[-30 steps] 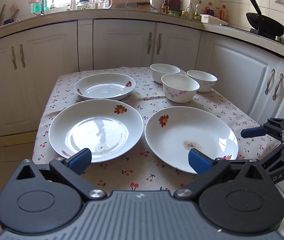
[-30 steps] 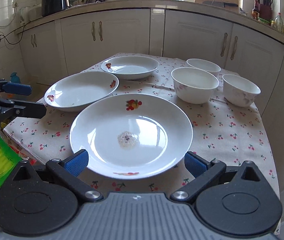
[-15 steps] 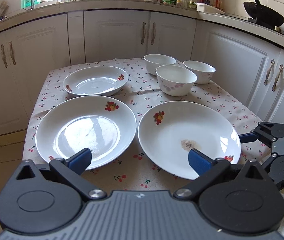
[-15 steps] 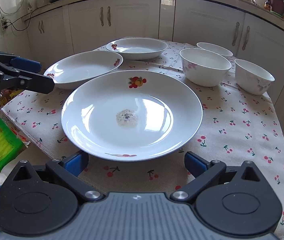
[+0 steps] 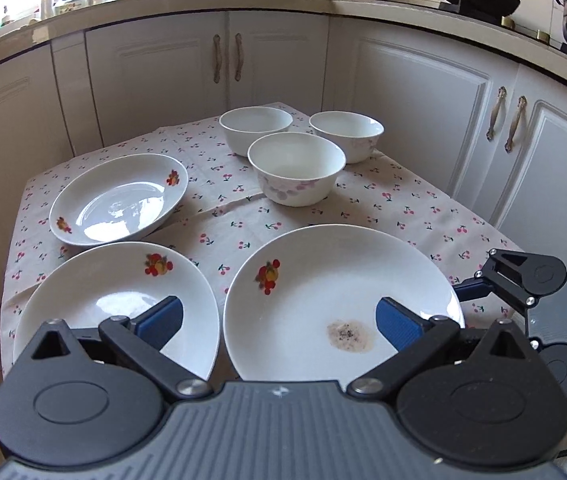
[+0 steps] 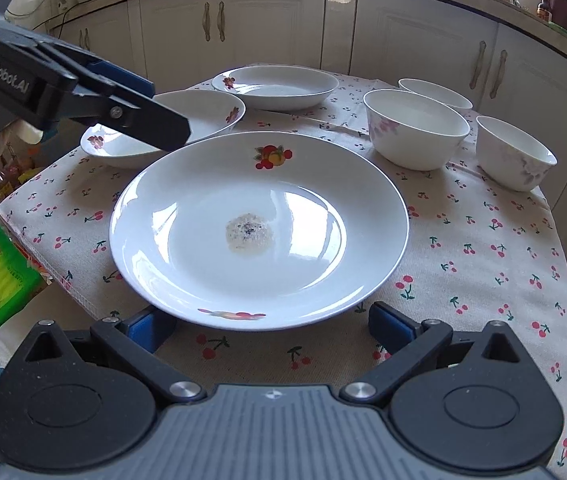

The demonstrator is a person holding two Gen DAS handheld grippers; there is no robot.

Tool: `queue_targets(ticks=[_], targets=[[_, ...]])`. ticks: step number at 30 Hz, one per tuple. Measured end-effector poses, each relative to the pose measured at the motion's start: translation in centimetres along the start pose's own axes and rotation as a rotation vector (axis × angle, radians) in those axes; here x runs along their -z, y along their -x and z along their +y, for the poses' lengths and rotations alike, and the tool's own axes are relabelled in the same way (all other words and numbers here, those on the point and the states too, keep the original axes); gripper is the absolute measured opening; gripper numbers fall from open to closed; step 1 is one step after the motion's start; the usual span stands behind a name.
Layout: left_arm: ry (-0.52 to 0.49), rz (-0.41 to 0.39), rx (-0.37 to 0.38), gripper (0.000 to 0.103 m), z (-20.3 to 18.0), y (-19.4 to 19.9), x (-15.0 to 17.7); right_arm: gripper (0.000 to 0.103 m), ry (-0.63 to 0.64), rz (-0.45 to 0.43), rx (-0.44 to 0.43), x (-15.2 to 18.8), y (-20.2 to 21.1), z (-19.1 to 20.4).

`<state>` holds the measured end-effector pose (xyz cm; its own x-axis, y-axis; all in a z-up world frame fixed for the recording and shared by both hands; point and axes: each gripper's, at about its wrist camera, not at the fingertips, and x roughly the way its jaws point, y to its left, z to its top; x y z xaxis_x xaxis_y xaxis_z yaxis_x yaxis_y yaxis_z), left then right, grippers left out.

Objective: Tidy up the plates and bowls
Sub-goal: 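Grasp the rim of the brown-stained white plate with the left tool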

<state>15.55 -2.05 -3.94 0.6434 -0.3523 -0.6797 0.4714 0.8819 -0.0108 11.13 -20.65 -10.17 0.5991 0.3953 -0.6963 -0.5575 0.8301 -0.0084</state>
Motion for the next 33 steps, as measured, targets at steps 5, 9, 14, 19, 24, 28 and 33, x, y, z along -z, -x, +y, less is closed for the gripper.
queue_targets(ticks=[5,9,14,19,24,28,33], targets=[[-0.024,0.050,0.039,0.102,0.3,-2.0,-1.3,0.103,0.017,-0.036,-0.017,0.4,0.1,-0.1],[-0.061,0.087,0.066,0.102,0.5,-3.5,-2.4,0.103,0.026,-0.052,-0.018,0.5,0.1,0.1],[-0.093,0.149,0.109,0.102,1.0,-5.3,-3.3,0.103,0.025,-0.051,-0.031,0.3,-0.1,-0.1],[-0.124,0.201,0.146,0.100,1.2,-6.8,-4.2,0.103,0.030,-0.043,-0.025,0.2,-0.1,0.1],[-0.147,0.255,0.196,0.096,1.0,-8.1,-5.0,0.103,0.023,-0.037,-0.030,0.2,-0.2,0.1],[-0.161,0.298,0.223,0.086,1.0,-9.2,-5.2,0.103,0.025,-0.034,-0.027,0.1,-0.2,0.1],[-0.153,0.342,0.242,0.081,1.5,-10.1,-5.2,0.103,0.039,-0.037,-0.024,0.1,-0.1,0.3]])
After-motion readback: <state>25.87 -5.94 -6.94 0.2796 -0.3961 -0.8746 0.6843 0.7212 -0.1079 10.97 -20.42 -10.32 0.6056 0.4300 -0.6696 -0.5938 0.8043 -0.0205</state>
